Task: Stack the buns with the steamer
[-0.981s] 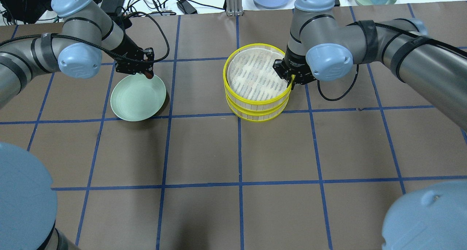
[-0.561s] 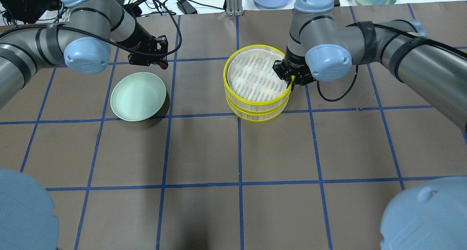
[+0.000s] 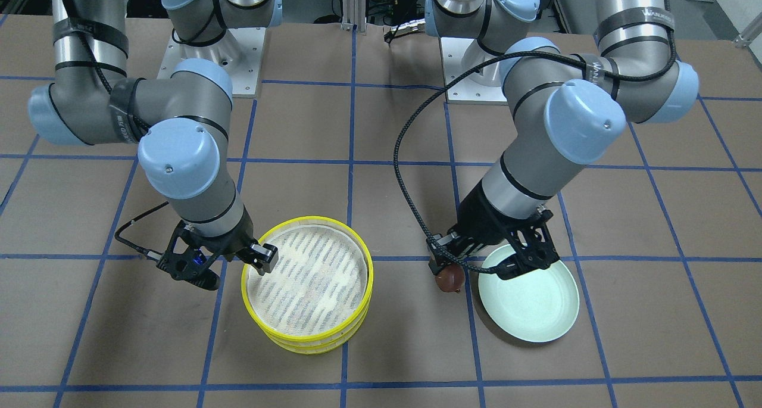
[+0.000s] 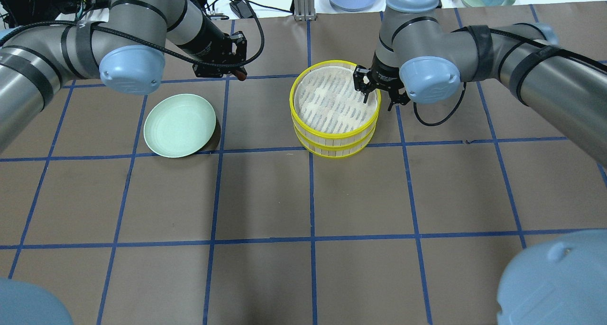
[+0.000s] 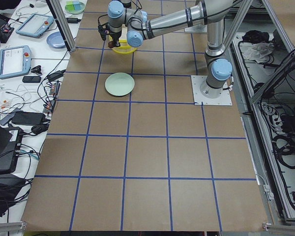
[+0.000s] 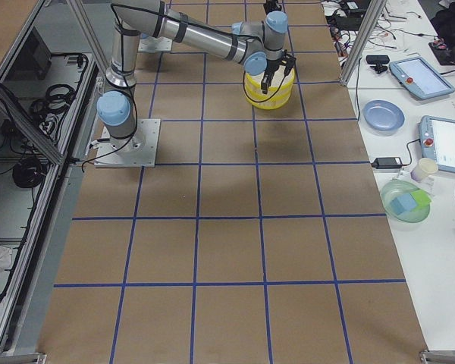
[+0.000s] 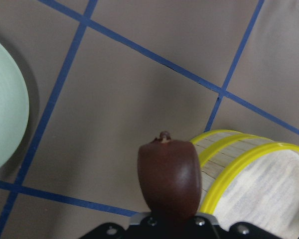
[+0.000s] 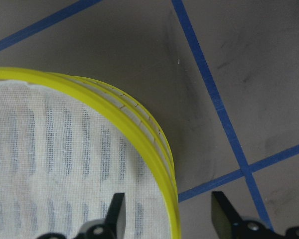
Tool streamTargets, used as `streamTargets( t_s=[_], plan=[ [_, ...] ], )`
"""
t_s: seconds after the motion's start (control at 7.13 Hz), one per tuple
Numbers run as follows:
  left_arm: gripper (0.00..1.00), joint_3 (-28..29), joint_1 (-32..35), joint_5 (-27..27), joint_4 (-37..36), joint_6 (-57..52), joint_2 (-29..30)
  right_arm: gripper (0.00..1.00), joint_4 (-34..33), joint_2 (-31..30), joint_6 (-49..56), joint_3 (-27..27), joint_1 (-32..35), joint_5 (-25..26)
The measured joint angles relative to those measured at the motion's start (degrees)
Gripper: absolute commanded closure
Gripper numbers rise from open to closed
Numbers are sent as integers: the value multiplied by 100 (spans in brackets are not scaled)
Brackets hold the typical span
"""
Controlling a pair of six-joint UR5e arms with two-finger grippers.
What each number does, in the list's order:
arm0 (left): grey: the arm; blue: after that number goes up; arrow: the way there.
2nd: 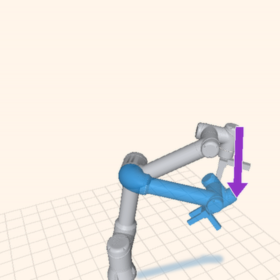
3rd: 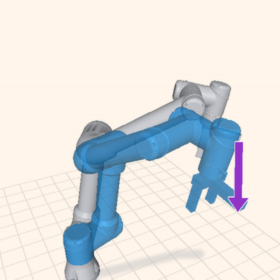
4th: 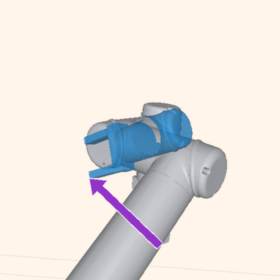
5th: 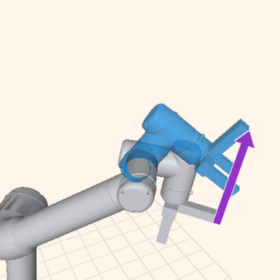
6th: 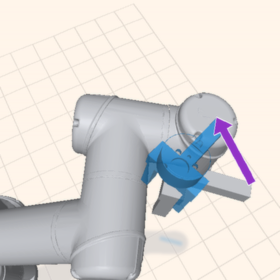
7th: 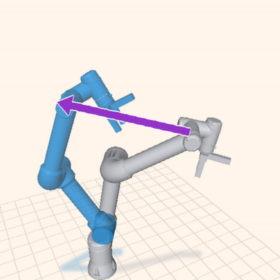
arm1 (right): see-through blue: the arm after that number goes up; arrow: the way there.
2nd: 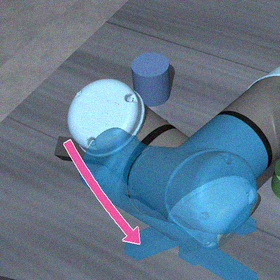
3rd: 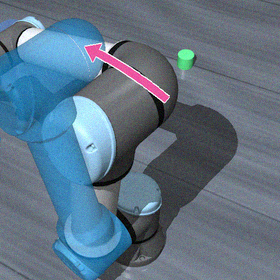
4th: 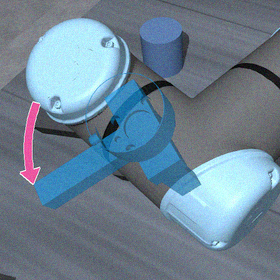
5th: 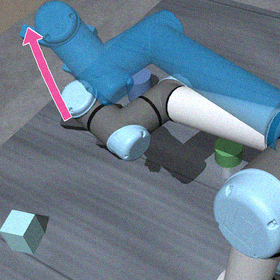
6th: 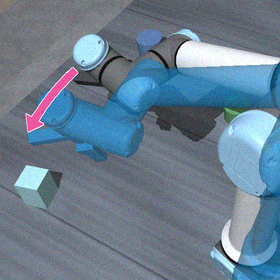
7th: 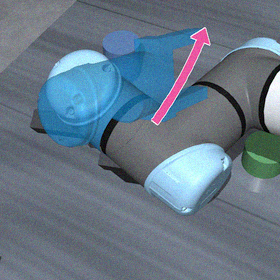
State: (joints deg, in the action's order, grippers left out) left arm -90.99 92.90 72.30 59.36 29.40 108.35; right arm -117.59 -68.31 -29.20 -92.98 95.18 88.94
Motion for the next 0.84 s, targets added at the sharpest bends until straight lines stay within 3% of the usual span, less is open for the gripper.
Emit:
streamTargets(
  t_s=[0.14, 0.42, 0.56, 0.7, 0.84],
  plan=[
    [100, -10, 260, -5, -139, 434, 40, 0, 201, -236, 125, 26, -155, 7],
    [100, -65, 662, -367, -449, 1124, 169, 0, 1218, -1132, 532, 64, -436, 8],
    [78, -83, 775, -555, -585, 1250, 254, 0, 1819, -1607, 612, 163, -490, 3],
    [45, -90, 857, -643, -760, 1298, 381, 0, 2444, -2004, 657, 352, -491, -10],
    [1, -92, 905, -692, -916, 1313, 539, 0, 2898, -2319, 765, 527, -476, -15]
  ],
)
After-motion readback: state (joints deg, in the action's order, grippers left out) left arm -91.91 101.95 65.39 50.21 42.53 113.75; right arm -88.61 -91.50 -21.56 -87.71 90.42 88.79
